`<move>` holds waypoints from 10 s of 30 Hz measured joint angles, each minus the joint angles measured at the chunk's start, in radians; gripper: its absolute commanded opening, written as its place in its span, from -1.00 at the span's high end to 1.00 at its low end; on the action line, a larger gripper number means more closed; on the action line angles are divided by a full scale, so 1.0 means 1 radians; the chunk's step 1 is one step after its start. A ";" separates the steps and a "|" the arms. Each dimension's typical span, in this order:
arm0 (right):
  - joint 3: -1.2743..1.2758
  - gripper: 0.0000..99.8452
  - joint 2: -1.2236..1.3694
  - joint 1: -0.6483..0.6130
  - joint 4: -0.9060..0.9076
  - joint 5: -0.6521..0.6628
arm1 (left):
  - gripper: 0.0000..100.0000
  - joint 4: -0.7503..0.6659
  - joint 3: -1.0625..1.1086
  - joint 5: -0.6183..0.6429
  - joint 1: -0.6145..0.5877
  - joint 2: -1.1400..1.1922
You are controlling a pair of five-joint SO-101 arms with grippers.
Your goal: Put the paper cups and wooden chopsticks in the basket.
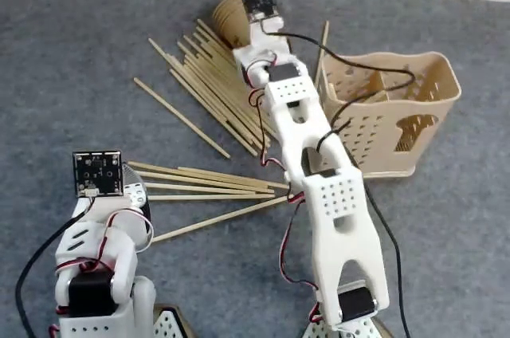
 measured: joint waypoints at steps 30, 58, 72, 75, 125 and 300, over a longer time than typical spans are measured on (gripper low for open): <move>-0.724 0.55 0.307 -0.032 0.629 0.094 | 0.98 0.000 0.000 0.000 0.000 0.000; -0.784 0.42 -0.069 -0.086 1.143 0.095 | 0.98 0.000 0.000 0.000 0.000 0.000; -0.790 0.25 0.213 -0.048 0.884 0.095 | 0.98 0.000 0.000 0.000 0.000 0.000; -0.790 0.25 0.245 -0.025 0.829 0.095 | 0.98 0.000 0.000 0.000 0.000 0.000; -0.802 0.10 0.295 0.005 0.651 -0.493 | 0.98 0.000 0.000 0.000 0.000 0.000; -0.802 0.96 0.149 0.002 1.149 -0.115 | 0.98 -0.091 0.066 -0.031 0.000 0.000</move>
